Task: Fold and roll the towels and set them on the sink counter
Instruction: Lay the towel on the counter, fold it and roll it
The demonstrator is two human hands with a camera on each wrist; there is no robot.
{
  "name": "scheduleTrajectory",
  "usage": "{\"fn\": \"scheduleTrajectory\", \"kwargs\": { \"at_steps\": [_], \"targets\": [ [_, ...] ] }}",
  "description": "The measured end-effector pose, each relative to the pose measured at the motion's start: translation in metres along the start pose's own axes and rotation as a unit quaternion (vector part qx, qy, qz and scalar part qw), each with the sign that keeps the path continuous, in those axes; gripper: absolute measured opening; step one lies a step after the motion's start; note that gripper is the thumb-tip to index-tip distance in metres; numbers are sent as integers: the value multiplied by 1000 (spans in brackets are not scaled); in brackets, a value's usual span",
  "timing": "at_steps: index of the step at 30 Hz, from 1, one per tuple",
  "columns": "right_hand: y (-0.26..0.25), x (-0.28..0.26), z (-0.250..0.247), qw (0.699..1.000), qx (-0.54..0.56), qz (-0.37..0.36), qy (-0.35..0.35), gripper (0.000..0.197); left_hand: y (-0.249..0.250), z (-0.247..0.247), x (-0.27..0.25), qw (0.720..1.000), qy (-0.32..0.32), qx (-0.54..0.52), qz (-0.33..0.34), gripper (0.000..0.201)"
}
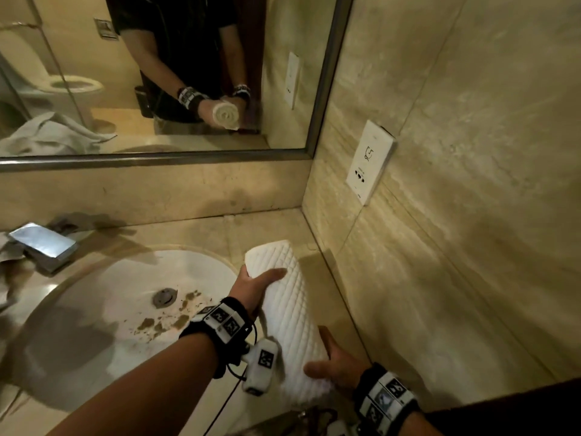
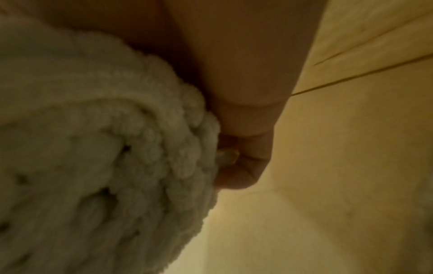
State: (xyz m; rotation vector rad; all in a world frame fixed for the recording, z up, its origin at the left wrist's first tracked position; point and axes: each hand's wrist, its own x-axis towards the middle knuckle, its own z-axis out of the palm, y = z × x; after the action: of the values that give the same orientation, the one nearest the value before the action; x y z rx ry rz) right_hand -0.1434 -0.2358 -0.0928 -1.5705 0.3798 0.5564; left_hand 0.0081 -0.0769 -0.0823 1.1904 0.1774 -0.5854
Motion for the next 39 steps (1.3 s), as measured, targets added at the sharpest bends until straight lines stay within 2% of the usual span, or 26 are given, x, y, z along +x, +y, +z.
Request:
{"fn": "scheduleTrajectory", "kwargs": {
  "at_steps": [3, 7, 9, 13, 18, 21, 25, 30, 33, 35, 39],
  "targets": [
    [-12, 10, -1, 1000, 21, -13, 12, 113, 8, 0, 18, 1000, -22, -6, -1, 87],
    [-30, 27, -6, 999, 4, 2, 34, 111, 17, -5, 51, 1000, -11, -10, -13, 91],
    [-35, 35, -6, 999, -19, 23, 41, 114, 21, -9, 66, 1000, 3, -11, -27, 94],
    [-44, 56, -5, 994, -28, 54, 90, 99, 21, -22, 97, 997, 45, -37, -52, 98],
    [-62, 86, -4, 986, -7, 55, 159, 100, 25, -24, 130, 991, 89, -49, -86, 97],
    [-76, 106, -11, 980, -18, 65, 188, 103, 31, -20, 151, 990, 82, -26, -113, 98],
    [-96, 133, -28, 973, -25, 67, 219, 116, 43, -13, 179, 988, 45, 22, -147, 78],
    [-112, 166, -54, 961, -31, 70, 267, 83, 48, -4, 213, 984, -19, 60, -166, 83],
    [-119, 188, -69, 951, -39, 79, 297, 76, 49, 11, 227, 980, -49, 112, -155, 85],
    [-119, 203, -75, 939, -52, 89, 328, 78, 46, 23, 236, 969, -69, 201, -129, 91],
    [-105, 222, -85, 903, -167, 145, 368, 87, 33, 45, 247, 927, -70, 359, -86, 94]
  ]
}}
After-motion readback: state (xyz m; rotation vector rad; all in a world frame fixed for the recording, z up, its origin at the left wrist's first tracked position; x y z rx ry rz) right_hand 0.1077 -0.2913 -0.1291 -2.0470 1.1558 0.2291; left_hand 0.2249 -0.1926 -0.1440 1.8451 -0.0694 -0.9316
